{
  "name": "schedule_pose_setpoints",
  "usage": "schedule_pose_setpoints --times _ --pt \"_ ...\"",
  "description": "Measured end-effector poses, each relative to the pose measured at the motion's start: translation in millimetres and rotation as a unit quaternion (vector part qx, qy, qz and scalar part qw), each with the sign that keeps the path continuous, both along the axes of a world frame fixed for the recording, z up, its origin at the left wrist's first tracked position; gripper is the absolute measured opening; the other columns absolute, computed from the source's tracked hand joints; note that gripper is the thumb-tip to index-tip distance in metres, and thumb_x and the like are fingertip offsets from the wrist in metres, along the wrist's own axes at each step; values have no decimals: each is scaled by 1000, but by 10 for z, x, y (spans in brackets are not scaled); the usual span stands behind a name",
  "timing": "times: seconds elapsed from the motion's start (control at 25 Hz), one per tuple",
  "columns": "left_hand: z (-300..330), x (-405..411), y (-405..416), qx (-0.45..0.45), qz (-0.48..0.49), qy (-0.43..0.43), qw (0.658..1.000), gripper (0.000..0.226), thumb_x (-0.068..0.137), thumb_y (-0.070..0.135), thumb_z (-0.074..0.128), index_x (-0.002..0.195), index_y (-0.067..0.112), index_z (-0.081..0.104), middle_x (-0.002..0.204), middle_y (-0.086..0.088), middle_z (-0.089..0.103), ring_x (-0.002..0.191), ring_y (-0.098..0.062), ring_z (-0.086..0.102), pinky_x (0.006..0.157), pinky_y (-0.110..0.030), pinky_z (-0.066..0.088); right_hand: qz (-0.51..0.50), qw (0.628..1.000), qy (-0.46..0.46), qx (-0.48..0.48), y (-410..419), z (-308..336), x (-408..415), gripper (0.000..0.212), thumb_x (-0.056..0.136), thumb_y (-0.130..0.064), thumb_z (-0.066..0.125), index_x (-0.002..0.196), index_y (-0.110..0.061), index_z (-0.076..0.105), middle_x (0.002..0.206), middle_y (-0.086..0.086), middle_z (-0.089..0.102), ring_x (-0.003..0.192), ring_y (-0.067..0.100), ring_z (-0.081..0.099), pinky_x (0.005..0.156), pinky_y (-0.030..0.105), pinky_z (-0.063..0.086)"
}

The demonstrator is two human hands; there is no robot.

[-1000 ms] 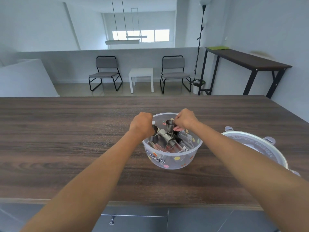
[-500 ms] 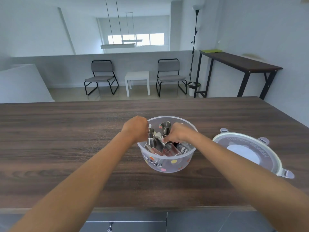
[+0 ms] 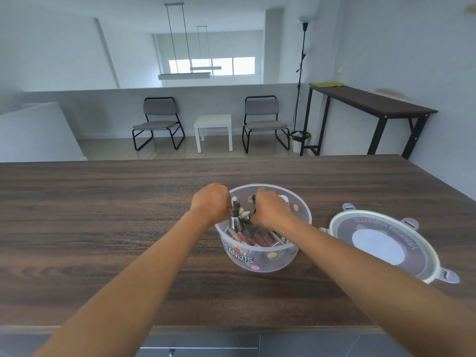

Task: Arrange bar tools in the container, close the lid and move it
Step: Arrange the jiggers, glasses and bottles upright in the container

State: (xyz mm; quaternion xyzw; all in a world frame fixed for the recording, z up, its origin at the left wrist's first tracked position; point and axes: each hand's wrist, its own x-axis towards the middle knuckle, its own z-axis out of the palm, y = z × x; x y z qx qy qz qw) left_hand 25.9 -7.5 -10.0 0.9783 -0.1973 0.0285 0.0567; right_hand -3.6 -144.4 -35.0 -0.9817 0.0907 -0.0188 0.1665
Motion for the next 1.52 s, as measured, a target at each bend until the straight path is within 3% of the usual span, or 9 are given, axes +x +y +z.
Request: schedule_pose_setpoints --times 0.24,0.6,0.88,1.04,1.12,1.2,1.36,1.44,1.52 --pt "-5 -15 10 -2 -12 -5 1000 24 81 14 50 89 4 72 101 -12 67 92 -30 64 69 -34 51 131 975 -71 -164 35 81 128 22 79 -13 58 99 -4 61 106 14 63 101 33 56 78 35 37" --pt "-50 8 73 -13 -36 7 999 27 80 15 55 101 7 71 109 -11 62 110 -27 55 85 -39 53 140 975 -63 -164 -75 30 347 33 80 -30 65 113 -26 68 115 9 52 110 31 40 91 38 38" --pt "-97 123 -34 42 -65 -13 997 53 75 33 69 120 9 58 119 -6 58 123 -26 41 97 -38 47 107 989 -70 -76 -206 118 158 59 81 -18 64 135 -16 42 132 11 44 121 29 41 99 40 42" --pt "-101 154 -105 83 -71 -32 993 32 74 26 66 102 10 66 103 -5 67 117 -25 45 90 -35 45 20 999 -10 -35 -498 312 99 16 85 -3 54 98 -1 62 100 14 62 86 28 62 71 34 54" --pt "-70 140 -112 73 -72 -16 995 38 73 25 68 109 13 66 106 -5 67 113 -25 52 88 -36 49 11 998 26 -60 -580 295 87 23 85 -3 53 62 -4 53 66 9 55 58 23 52 49 27 41" --pt "4 111 -88 40 -72 9 997 38 71 23 69 108 14 65 102 -4 66 103 -25 60 82 -37 54 12 995 49 -81 -554 221 92 38 85 -6 55 51 -9 37 54 5 42 50 20 42 44 25 32" --pt "111 56 73 -94 -68 27 993 28 67 21 71 88 6 60 72 1 55 71 -19 56 60 -29 48 16 992 75 -97 -418 52 131 26 80 -6 55 58 -9 43 65 6 50 71 28 54 58 27 42" --pt "117 21 161 -184 -36 46 981 27 67 23 73 79 6 55 66 0 57 61 -15 51 54 -25 42 21 991 82 -106 -374 9 152 4 78 -9 58 79 -5 60 87 9 64 85 30 63 62 27 44" --pt "123 -18 206 -311 31 115 943 28 67 17 73 71 11 46 68 -9 69 60 -16 63 57 -27 52 10 989 93 -117 -339 -55 183 23 80 -11 58 101 -7 65 103 9 68 96 28 65 62 27 44"
